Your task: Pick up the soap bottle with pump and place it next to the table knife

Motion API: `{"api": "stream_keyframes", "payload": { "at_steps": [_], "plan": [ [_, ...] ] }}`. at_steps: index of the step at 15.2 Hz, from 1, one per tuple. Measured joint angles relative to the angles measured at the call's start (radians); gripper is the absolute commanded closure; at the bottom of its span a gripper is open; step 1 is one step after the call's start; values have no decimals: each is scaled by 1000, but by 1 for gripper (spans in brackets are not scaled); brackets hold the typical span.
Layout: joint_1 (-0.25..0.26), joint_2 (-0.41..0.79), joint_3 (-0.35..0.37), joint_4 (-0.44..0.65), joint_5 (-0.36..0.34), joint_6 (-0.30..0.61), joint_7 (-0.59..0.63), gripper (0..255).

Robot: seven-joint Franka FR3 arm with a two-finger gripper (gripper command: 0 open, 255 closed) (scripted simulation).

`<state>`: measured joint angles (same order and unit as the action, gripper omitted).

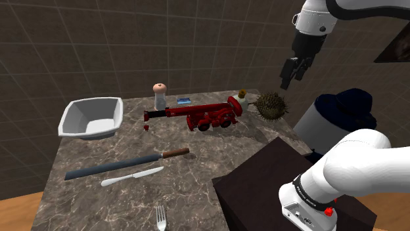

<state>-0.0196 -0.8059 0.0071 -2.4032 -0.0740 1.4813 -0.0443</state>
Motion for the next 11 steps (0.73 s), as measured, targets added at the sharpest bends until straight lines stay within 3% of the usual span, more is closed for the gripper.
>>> {"api": "stream_keyframes", "payload": {
  "at_steps": [4,11],
  "plan": [
    [-9,49,-16,-11,-11,63,-6,0],
    [-38,263,-73,-7,-41,286,-27,0]
  ]
}}
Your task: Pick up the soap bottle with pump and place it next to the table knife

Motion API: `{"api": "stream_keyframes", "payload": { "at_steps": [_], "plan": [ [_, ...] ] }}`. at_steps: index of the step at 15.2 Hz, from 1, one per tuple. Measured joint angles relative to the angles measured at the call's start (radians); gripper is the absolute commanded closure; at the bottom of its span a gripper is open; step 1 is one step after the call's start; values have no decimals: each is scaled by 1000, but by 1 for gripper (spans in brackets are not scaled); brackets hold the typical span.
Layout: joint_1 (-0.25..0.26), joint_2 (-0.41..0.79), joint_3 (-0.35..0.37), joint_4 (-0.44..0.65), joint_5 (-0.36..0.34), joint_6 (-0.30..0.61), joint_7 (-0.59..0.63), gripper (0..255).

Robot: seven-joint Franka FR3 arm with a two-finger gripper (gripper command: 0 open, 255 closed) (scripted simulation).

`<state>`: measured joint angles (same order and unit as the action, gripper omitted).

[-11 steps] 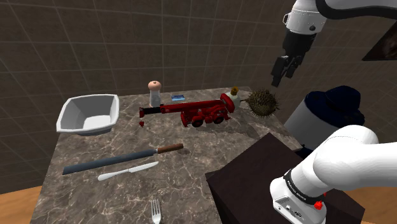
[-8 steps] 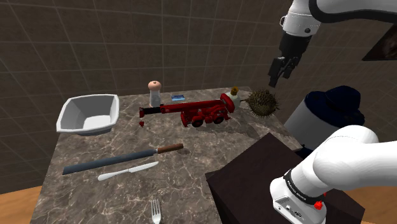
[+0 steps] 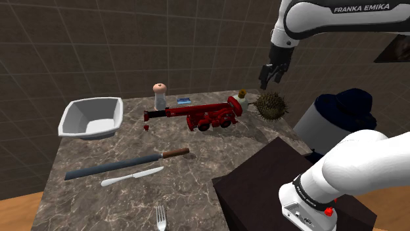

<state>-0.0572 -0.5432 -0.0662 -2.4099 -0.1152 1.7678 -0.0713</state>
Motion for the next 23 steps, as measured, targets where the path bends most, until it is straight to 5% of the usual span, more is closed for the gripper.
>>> {"api": "stream_keyframes", "payload": {
  "at_steps": [12,23],
  "plan": [
    [-37,431,-84,148,11,310,-53,0],
    [-75,777,-111,364,82,451,-112,0]
  ]
}}
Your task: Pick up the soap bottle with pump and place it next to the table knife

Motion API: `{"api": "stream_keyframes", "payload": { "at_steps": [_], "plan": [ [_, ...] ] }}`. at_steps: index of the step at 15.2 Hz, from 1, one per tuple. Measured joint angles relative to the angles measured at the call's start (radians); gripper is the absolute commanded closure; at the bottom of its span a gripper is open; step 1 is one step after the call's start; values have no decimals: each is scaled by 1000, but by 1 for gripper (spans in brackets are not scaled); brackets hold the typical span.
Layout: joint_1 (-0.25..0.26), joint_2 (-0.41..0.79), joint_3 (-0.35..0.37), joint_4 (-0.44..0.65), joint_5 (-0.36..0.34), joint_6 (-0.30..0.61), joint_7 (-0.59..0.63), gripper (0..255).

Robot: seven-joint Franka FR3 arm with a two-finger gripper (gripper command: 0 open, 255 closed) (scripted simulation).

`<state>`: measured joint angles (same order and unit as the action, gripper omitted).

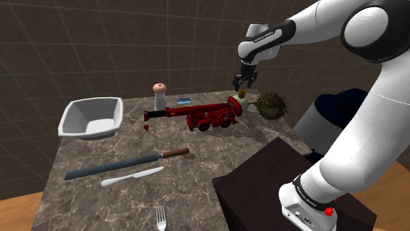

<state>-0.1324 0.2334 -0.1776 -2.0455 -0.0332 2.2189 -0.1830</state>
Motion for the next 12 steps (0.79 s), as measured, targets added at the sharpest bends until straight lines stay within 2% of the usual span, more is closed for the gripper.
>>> {"api": "stream_keyframes", "payload": {
  "at_steps": [5,11,12],
  "plan": [
    [-4,38,1,-19,7,57,-4,0],
    [-4,44,2,-23,8,67,-4,0],
    [-4,44,2,-23,8,67,-4,255]
  ]
}}
